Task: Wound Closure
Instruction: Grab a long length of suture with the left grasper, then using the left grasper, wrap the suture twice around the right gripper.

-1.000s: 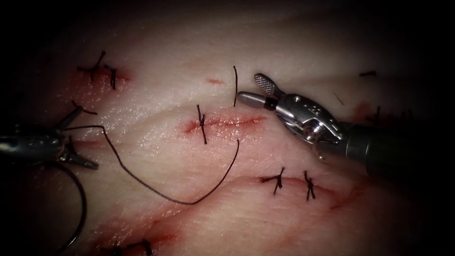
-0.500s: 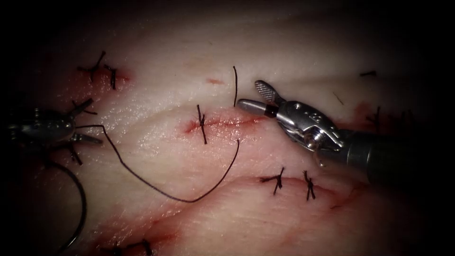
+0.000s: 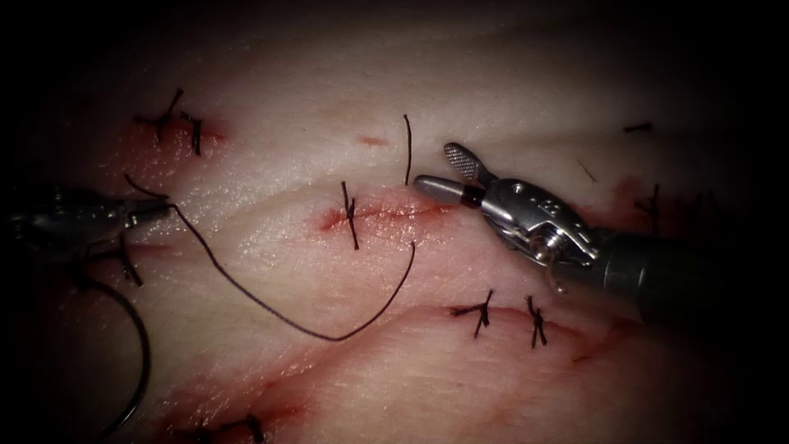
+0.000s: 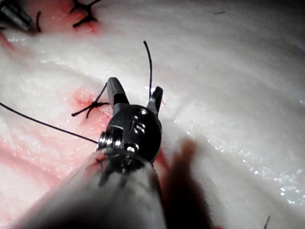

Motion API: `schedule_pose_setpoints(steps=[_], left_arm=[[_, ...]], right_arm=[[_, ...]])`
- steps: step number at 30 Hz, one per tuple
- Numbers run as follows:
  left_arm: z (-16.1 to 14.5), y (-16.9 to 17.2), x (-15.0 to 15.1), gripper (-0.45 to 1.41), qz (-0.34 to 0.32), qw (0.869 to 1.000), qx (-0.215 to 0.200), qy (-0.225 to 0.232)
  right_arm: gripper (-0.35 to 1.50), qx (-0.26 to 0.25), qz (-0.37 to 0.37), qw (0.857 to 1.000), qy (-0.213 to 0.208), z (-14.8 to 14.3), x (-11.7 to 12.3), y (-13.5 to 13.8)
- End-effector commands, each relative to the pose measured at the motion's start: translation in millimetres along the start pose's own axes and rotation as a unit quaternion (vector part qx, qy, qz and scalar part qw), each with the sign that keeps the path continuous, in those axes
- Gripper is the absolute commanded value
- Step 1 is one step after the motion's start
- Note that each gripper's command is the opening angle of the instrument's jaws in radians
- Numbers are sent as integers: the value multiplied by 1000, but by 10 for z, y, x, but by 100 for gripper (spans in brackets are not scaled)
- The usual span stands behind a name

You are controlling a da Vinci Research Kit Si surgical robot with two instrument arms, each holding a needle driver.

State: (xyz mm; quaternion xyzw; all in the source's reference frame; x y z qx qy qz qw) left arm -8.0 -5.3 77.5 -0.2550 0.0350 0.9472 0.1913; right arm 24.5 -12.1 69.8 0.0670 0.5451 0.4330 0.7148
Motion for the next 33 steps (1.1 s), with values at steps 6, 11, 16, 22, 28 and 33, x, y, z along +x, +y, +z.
schedule_pose_setpoints(steps=[6, 11, 16, 22, 28, 33], left_arm=[[-22, -10, 47, -45, 4, 998, 43, 49], [-36, -4, 93, -45, 12, 995, 37, 89], [-33, 4, 145, -45, 7, 992, 25, 123], [-9, 2, 181, -45, 5, 990, 20, 137], [28, 0, 178, -45, 10, 991, 60, 123], [64, 8, 169, -45, 10, 990, 115, 84]], right_arm=[[49, 5, -199, 980, -4, -12, 15, -17], [-35, 79, -206, 971, -86, -5, 18, -34], [-35, 139, -215, 958, -129, 18, 17, -48], [-35, 274, -223, 930, -100, 41, 5, -69], [-35, 297, -233, 925, -29, 41, 6, -83], [-35, 300, -225, 927, 13, 34, 22, -92]])
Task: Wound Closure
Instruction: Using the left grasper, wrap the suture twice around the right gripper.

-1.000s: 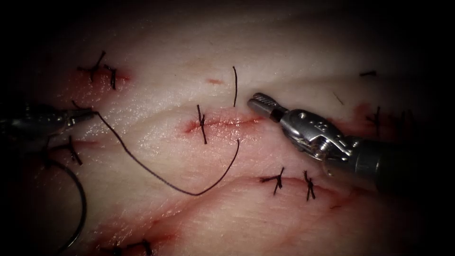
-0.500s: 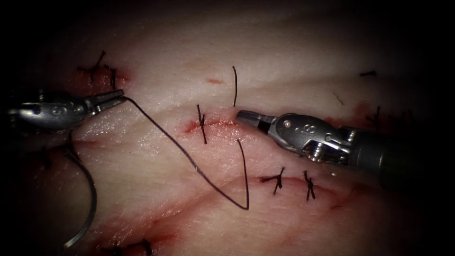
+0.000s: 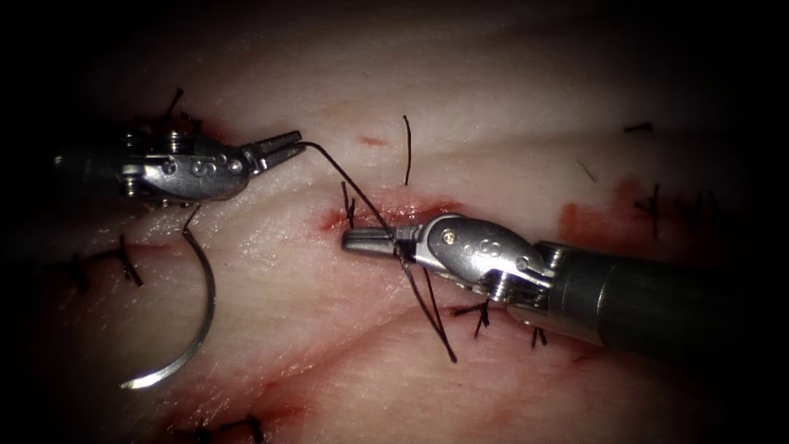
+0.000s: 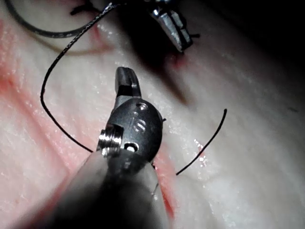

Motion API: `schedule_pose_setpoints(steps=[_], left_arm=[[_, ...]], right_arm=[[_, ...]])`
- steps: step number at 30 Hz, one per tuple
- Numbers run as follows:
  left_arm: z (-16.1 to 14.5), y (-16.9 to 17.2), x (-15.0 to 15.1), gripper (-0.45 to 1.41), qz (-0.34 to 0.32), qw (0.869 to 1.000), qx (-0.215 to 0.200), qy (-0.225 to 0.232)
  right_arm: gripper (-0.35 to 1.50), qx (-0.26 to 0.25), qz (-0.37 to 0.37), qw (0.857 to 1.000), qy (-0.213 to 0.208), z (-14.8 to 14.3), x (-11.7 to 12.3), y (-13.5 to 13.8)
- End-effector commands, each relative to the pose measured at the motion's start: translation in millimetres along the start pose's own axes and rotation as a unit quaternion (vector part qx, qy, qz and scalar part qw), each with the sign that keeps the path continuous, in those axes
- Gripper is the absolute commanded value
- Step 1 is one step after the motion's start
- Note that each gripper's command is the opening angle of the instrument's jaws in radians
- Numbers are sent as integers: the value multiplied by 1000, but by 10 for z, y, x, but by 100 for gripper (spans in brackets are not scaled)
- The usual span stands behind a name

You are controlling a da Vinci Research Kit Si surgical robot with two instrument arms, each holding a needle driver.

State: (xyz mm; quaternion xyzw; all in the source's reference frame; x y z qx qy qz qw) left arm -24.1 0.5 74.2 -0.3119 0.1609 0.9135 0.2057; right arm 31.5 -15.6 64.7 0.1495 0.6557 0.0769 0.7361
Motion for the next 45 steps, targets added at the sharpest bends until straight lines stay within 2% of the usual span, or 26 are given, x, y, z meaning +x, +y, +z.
schedule_pose_setpoints(steps=[1, 6, 12, 20, 25, 28, 31, 32, 33, 34, 35, 36, 38, 40, 45], left_arm=[[15, 8, -1, -45, 3, 1000, 13, -17], [41, 37, -8, -45, -22, 997, 27, -73], [63, 60, -11, -45, -26, 995, 25, -90], [66, 78, -23, -45, -5, 995, -3, -100], [62, 89, -16, -45, 16, 994, -15, -103], [51, 97, -9, -45, 28, 994, -23, -104], [36, 102, -1, -45, 35, 994, -29, -104], [32, 103, 1, -45, 34, 994, -31, -104], [26, 105, 4, -45, 33, 993, -33, -104], [23, 106, 5, -45, 33, 994, -35, -103], [20, 108, 7, -45, 32, 994, -37, -102], [17, 112, 10, -45, 31, 994, -38, -102], [14, 118, 13, -45, 33, 994, -40, -101], [10, 125, 17, -45, 38, 994, -44, -97], [-7, 128, 28, -45, 44, 993, -51, -98]], right_arm=[[-35, -1, 0, 1000, 11, 8, 11, 5], [-35, 3, -3, 999, 38, 14, 26, -4], [-35, -4, -7, 997, 74, 18, 34, -8], [-35, -83, 2, 985, 150, -12, 59, 9], [-35, -91, -5, 984, 152, -14, 70, 15], [-35, -114, -14, 984, 133, -12, 69, 19], [-32, -153, -19, 984, 91, -15, 62, 26], [2, -162, -19, 984, 67, -17, 59, 30], [9, -162, -18, 985, 54, -19, 57, 33], [26, -165, -17, 985, 44, -21, 55, 36], [68, -173, -18, 984, 31, -23, 52, 39], [95, -180, -14, 983, 25, -23, 50, 41], [127, -195, -12, 981, 12, -22, 47, 45], [135, -203, -11, 979, -1, -20, 44, 47], [137, -195, -8, 979, -57, -15, 36, 47]])
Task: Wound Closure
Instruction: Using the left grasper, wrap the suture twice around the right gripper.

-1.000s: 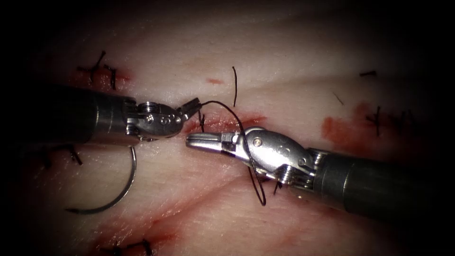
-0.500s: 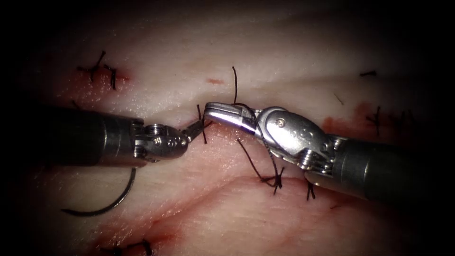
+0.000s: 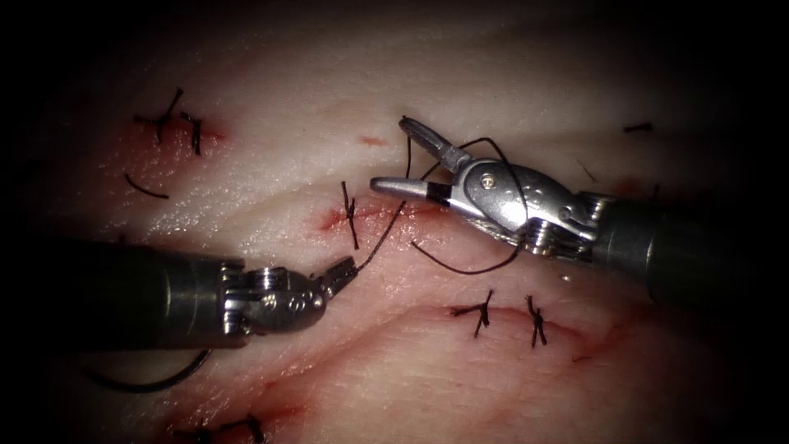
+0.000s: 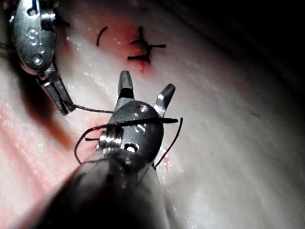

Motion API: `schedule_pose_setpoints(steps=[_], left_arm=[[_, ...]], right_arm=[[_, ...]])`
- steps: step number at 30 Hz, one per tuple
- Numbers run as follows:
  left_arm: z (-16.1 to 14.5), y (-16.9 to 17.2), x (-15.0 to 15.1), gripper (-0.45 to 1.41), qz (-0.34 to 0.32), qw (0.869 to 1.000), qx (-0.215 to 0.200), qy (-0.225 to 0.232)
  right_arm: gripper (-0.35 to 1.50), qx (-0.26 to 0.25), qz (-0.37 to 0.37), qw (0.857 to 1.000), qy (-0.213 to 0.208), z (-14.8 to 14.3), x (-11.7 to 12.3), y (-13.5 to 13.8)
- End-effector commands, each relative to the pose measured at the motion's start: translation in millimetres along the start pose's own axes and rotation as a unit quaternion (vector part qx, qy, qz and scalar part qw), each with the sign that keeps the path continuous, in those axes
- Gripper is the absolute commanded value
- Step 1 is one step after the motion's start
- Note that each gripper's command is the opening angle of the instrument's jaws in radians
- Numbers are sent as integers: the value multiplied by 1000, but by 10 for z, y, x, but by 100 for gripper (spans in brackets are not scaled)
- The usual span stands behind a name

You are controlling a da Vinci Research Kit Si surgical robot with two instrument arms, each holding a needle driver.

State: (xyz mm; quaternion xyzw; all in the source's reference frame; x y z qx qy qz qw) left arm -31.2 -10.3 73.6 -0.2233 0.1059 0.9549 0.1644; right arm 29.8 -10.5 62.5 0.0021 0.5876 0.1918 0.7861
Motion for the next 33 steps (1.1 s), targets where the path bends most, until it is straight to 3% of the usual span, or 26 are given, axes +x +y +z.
schedule_pose_setpoints(steps=[1, 10, 15, 20, 25, 33], left_arm=[[1, -3, 6, -45, 0, 1000, -3, 0], [-30, -59, 22, -45, 22, 998, 14, 53], [-32, -83, 31, -45, 68, 992, -12, 107], [-35, -102, 47, -45, 82, 987, -23, 134], [-31, -117, 60, -45, 88, 985, -38, 146], [14, -134, 51, -45, 112, 979, -72, 156]], right_arm=[[137, 8, -5, 1000, -14, 13, 1, 1], [135, 67, 0, 992, -107, 22, -30, -11], [133, 131, 27, 984, -118, 30, -48, -18], [132, 155, 38, 978, -134, 33, -64, -18], [132, 191, 50, 973, -119, 33, -68, -20], [130, 258, 60, 963, -54, 32, -62, -30]])
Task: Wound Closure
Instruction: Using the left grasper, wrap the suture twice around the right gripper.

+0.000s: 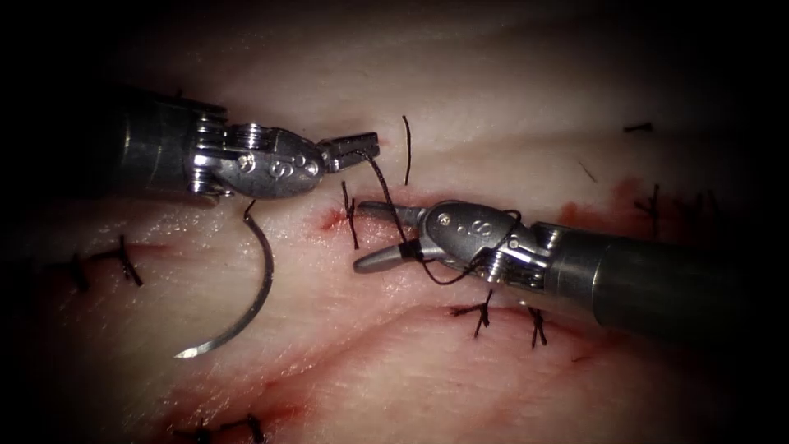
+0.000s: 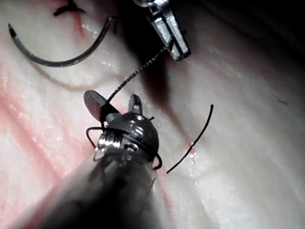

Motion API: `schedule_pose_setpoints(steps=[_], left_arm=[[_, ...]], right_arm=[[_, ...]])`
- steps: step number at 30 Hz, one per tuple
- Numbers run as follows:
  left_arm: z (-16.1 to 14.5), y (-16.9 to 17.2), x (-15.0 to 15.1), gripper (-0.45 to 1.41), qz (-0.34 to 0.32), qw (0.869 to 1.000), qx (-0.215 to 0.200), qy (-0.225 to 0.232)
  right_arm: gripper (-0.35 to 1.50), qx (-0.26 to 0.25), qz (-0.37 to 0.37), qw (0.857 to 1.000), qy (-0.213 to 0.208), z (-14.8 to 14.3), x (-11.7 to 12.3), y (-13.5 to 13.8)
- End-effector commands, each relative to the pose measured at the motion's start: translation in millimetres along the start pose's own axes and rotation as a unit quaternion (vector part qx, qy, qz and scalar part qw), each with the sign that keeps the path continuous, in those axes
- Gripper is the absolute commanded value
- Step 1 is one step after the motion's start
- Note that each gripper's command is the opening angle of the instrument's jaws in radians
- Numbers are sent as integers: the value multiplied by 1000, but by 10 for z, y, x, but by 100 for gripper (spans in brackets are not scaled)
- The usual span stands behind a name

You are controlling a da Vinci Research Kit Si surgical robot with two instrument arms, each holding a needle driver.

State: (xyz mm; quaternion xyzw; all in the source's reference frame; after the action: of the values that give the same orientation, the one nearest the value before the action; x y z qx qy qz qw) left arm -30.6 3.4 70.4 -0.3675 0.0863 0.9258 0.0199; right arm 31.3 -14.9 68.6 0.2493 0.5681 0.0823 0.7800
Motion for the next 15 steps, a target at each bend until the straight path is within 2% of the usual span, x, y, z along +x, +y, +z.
schedule_pose_setpoints(steps=[1, 5, 8, 12, 15], left_arm=[[13, -3, -3, -45, -3, 1000, -7, -1], [33, 1, -26, -45, -17, 1000, -26, -6], [50, 8, -44, -45, -28, 999, -32, -12], [72, 16, -67, -45, -34, 998, -39, -24], [83, 23, -80, -45, -36, 998, -42, -33]], right_arm=[[130, 10, -4, 1000, 12, 8, 5, 3], [130, 40, -8, 998, 43, 10, 9, -3], [123, 59, -9, 996, 62, 12, 12, -8], [100, 81, -9, 994, 74, 13, 15, -14], [96, 88, -9, 992, 86, 13, 16, -15]])
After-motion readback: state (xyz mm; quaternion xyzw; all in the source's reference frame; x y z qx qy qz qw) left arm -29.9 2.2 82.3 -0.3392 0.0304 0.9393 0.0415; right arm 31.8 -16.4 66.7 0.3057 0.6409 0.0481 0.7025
